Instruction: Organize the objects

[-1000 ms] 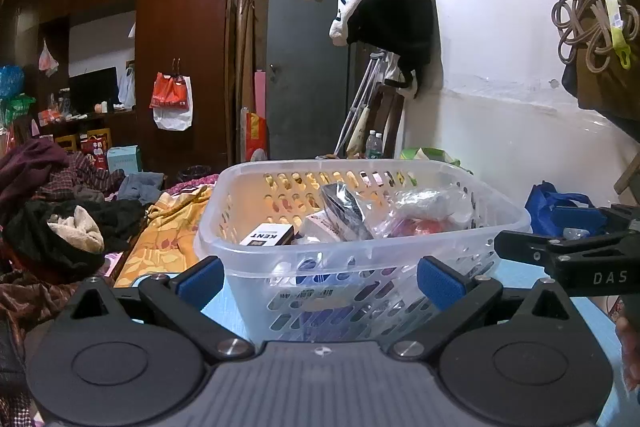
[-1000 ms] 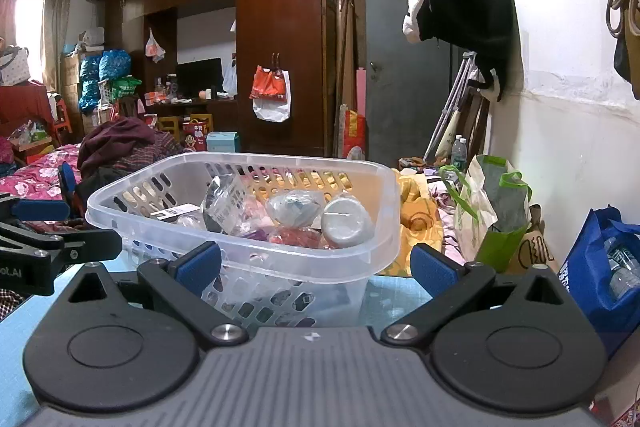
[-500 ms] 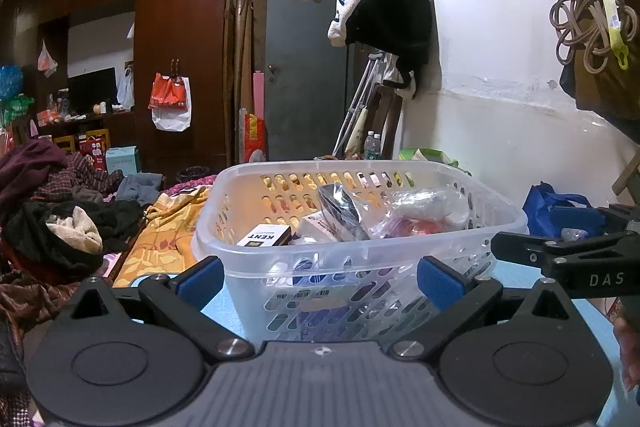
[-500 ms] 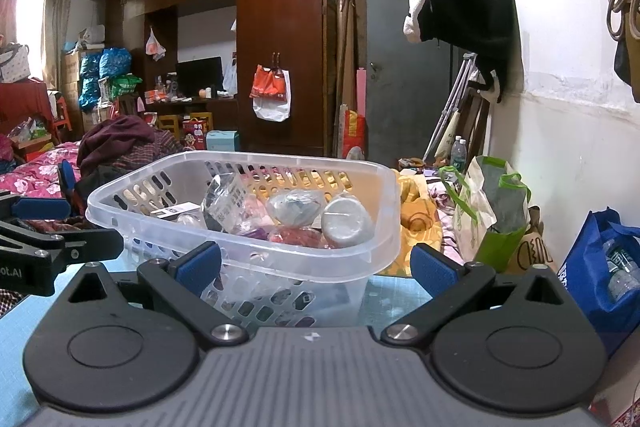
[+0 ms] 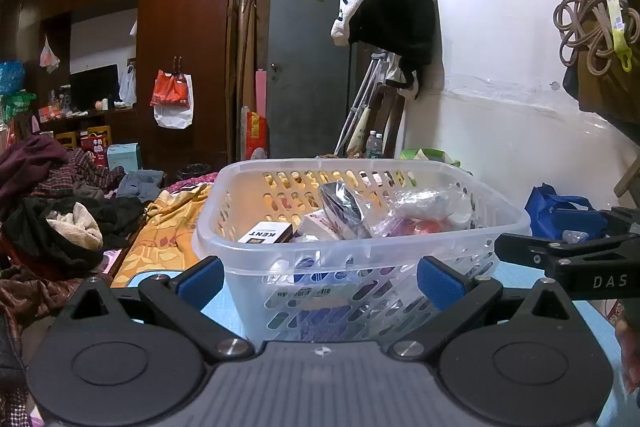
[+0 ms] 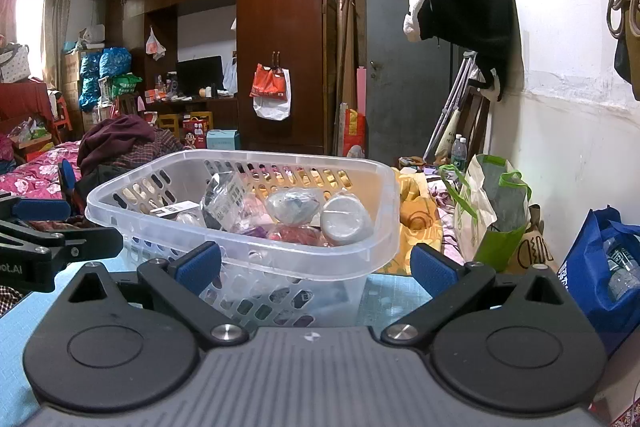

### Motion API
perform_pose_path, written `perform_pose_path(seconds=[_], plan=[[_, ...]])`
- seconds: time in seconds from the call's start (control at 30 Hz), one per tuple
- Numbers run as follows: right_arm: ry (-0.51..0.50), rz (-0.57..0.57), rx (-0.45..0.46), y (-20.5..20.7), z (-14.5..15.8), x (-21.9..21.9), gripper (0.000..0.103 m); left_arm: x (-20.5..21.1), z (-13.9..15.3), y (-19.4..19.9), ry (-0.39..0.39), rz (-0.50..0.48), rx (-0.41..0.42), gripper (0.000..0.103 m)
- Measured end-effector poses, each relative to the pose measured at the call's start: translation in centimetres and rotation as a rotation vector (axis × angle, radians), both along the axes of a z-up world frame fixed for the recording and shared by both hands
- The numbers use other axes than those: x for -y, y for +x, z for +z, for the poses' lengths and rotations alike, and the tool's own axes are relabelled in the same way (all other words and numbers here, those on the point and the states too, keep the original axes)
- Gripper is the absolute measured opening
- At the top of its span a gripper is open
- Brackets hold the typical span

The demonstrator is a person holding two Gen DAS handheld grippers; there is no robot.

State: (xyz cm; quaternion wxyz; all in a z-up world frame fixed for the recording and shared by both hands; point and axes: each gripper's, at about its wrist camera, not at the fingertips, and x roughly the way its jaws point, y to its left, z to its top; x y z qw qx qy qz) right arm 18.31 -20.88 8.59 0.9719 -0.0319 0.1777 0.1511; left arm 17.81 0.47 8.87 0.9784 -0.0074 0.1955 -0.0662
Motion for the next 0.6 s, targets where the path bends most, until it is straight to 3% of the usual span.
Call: perform_pose_path(seconds=[0.6], plan=[[-0.001,0.001,-0.001,0.0,0.0,0.1,0.103,1.2,-0.2,-0.2,0.021,-0.001,0.025,0.103]])
